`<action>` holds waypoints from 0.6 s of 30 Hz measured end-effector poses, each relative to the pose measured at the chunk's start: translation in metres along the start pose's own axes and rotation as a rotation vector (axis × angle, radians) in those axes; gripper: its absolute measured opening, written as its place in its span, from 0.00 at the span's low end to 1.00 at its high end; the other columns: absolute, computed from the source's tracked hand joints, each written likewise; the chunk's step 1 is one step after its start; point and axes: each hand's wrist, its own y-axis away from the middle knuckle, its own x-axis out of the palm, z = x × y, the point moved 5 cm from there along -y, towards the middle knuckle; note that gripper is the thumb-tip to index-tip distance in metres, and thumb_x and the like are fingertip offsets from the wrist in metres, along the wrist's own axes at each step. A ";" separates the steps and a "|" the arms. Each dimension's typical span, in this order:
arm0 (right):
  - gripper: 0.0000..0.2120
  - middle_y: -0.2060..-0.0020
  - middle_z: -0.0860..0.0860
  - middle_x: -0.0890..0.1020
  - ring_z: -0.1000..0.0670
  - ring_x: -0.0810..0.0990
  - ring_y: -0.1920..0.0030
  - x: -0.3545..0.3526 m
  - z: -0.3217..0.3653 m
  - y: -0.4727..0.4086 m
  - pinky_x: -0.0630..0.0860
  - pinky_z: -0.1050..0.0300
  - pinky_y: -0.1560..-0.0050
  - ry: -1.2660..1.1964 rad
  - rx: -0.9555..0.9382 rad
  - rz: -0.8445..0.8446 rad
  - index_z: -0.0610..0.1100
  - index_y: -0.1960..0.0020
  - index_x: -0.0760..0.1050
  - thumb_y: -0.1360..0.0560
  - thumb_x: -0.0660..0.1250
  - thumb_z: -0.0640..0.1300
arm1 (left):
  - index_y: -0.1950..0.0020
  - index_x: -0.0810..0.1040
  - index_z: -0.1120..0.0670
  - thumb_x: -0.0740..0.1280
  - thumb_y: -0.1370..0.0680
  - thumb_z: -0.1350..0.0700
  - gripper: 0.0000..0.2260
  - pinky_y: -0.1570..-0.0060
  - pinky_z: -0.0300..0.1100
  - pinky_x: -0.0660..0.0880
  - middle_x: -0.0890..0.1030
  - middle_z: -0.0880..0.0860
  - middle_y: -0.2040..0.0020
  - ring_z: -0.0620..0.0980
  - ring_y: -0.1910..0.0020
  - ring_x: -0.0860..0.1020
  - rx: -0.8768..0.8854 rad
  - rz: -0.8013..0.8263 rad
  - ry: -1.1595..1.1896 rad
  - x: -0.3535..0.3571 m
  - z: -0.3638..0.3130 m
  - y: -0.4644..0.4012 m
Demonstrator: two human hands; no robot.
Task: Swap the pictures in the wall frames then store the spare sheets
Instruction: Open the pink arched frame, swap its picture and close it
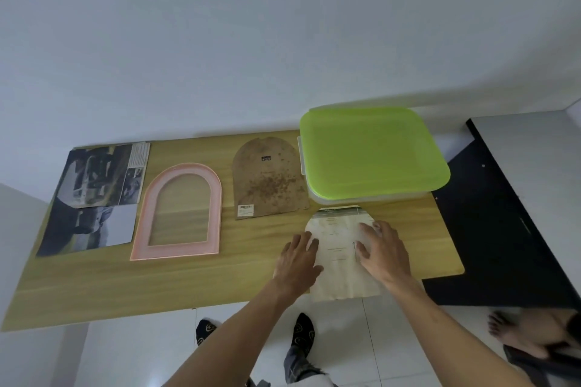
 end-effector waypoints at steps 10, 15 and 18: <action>0.20 0.35 0.43 0.73 0.41 0.73 0.37 0.008 -0.007 -0.006 0.77 0.47 0.45 0.012 -0.035 -0.044 0.49 0.33 0.75 0.25 0.69 0.51 | 0.26 0.65 0.56 0.63 0.20 0.48 0.25 0.30 0.49 0.61 0.59 0.53 0.23 0.55 0.26 0.58 0.045 -0.041 -0.005 0.002 -0.003 -0.004; 0.21 0.43 0.42 0.78 0.39 0.79 0.45 0.002 0.006 -0.003 0.79 0.45 0.53 -0.022 -0.145 -0.216 0.41 0.40 0.79 0.31 0.76 0.43 | 0.25 0.64 0.54 0.62 0.19 0.48 0.25 0.30 0.49 0.64 0.61 0.55 0.23 0.56 0.26 0.62 0.058 -0.101 0.102 -0.010 0.007 0.003; 0.19 0.45 0.44 0.79 0.40 0.80 0.47 -0.004 0.032 -0.005 0.79 0.46 0.52 -0.064 -0.247 -0.283 0.42 0.42 0.79 0.31 0.76 0.43 | 0.27 0.67 0.54 0.64 0.20 0.49 0.23 0.32 0.49 0.66 0.65 0.55 0.24 0.56 0.28 0.66 0.033 -0.179 0.159 -0.022 0.024 0.012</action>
